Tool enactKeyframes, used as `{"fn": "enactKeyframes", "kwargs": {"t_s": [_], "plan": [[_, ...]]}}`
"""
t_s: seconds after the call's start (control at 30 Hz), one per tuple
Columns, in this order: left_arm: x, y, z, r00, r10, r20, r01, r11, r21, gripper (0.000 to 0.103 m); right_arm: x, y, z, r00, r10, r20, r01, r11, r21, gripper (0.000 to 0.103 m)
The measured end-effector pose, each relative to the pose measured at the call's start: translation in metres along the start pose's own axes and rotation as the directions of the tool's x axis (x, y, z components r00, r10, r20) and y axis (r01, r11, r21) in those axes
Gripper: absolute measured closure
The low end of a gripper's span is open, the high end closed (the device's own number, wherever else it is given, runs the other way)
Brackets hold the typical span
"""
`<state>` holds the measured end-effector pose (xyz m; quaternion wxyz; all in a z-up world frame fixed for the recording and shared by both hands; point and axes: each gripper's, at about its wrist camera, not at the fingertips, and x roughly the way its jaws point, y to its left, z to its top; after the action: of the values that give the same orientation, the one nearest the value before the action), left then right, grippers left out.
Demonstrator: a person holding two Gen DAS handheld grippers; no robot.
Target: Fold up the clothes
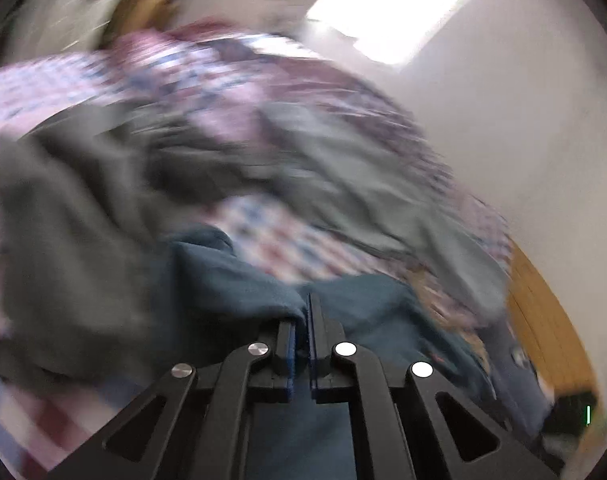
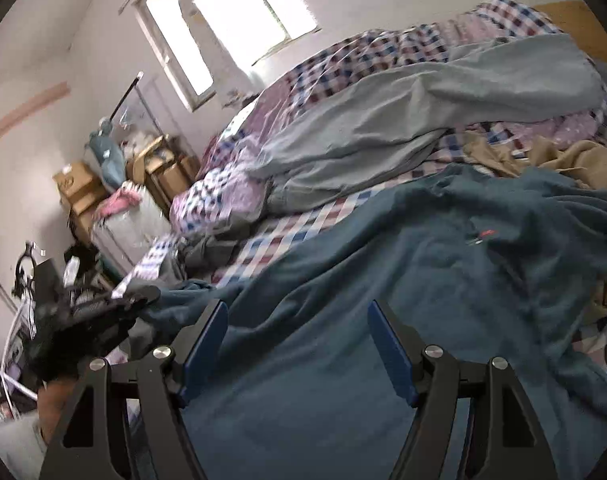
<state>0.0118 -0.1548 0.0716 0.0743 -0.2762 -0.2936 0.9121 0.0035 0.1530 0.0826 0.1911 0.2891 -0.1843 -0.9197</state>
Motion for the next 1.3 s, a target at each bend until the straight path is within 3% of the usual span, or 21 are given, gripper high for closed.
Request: {"fn": "enactKeyframes", "kwargs": {"t_s": [0.03,0.1,0.2,0.23,0.3,0.37,0.43,0.5,0.53,0.63,0.7,0.77,0.83,0.93,1.03,1.1,1.17,1.27,1.3], "plan": [[0.001,-0.025,-0.012,0.994,-0.101,-0.027,0.103,0.992,0.078,0.101,-0.003,-0.004,0.002,1.000,-0.002,0.010,0.002,1.000,0.016,0.027],[0.012,-0.063,-0.044,0.973,-0.170,-0.154,0.203,0.953,0.227,0.100,-0.008,-0.015,0.008,1.000,-0.013,0.023,0.012,0.998,0.056,0.027],[0.029,-0.119,-0.093,0.908,-0.225,-0.354,0.367,0.835,0.410,0.100,-0.012,-0.031,0.012,0.999,-0.021,0.028,0.017,0.993,0.120,0.027],[0.037,-0.126,-0.110,0.883,-0.202,-0.425,0.392,0.814,0.428,0.100,-0.013,-0.036,0.013,0.999,-0.022,0.027,0.018,0.990,0.138,0.027],[0.049,-0.128,-0.129,0.850,-0.165,-0.500,0.403,0.814,0.417,0.099,-0.014,-0.041,0.014,1.000,-0.021,0.021,0.018,0.987,0.159,0.027],[0.054,-0.124,-0.134,0.831,-0.164,-0.532,0.406,0.832,0.378,0.095,-0.012,-0.045,0.015,0.999,-0.034,-0.005,0.034,0.986,0.163,0.027],[0.043,-0.117,-0.123,0.831,-0.240,-0.502,0.438,0.840,0.322,0.077,-0.008,-0.048,0.013,0.998,-0.046,-0.037,0.051,0.985,0.165,0.027],[0.033,-0.109,-0.112,0.827,-0.315,-0.466,0.471,0.841,0.266,0.039,-0.006,-0.052,0.011,0.997,-0.048,-0.057,0.058,0.982,0.180,0.027],[0.028,-0.105,-0.107,0.823,-0.351,-0.446,0.487,0.840,0.238,0.034,-0.005,-0.054,0.010,0.997,-0.049,-0.062,0.059,0.981,0.186,0.027],[0.004,-0.092,-0.073,0.856,-0.407,-0.318,0.481,0.852,0.208,0.030,-0.003,-0.059,0.006,0.996,-0.050,-0.077,0.065,0.977,0.205,0.027],[-0.007,-0.080,-0.052,0.907,-0.357,-0.223,0.405,0.886,0.227,0.029,-0.003,-0.058,0.005,0.996,-0.051,-0.076,0.066,0.977,0.203,0.027],[-0.005,-0.048,-0.033,0.952,-0.259,-0.161,0.281,0.950,0.135,0.027,-0.003,-0.056,0.005,0.996,-0.050,-0.073,0.064,0.979,0.195,0.027],[-0.002,-0.015,-0.014,0.983,-0.148,-0.111,0.153,0.988,0.033,0.027,-0.002,-0.052,0.005,0.996,-0.052,-0.071,0.064,0.981,0.182,0.027],[0.017,0.025,-0.008,0.983,-0.084,-0.163,0.063,0.989,-0.134,0.028,0.001,-0.047,0.003,0.995,-0.055,-0.077,0.068,0.984,0.164,0.027],[0.029,0.034,-0.014,0.975,-0.090,-0.204,0.056,0.985,-0.164,0.031,0.004,-0.044,0.000,0.995,-0.055,-0.087,0.068,0.986,0.155,0.027],[0.035,0.033,-0.018,0.968,-0.092,-0.234,0.055,0.986,-0.159,0.053,0.005,-0.042,-0.001,0.994,-0.056,-0.090,0.070,0.986,0.150,0.027],[0.041,0.029,-0.021,0.959,-0.084,-0.271,0.043,0.987,-0.152,0.067,0.005,-0.042,-0.002,0.994,-0.057,-0.092,0.071,0.987,0.146,0.027],[0.042,0.032,-0.022,0.950,-0.109,-0.293,0.056,0.982,-0.182,0.068,0.006,-0.042,-0.002,0.994,-0.056,-0.094,0.070,0.986,0.148,0.027],[0.042,0.032,-0.022,0.947,-0.117,-0.301,0.060,0.979,-0.192,0.074,0.006,-0.042,-0.002,0.994,-0.056,-0.094,0.069,0.986,0.150,0.027]]}}
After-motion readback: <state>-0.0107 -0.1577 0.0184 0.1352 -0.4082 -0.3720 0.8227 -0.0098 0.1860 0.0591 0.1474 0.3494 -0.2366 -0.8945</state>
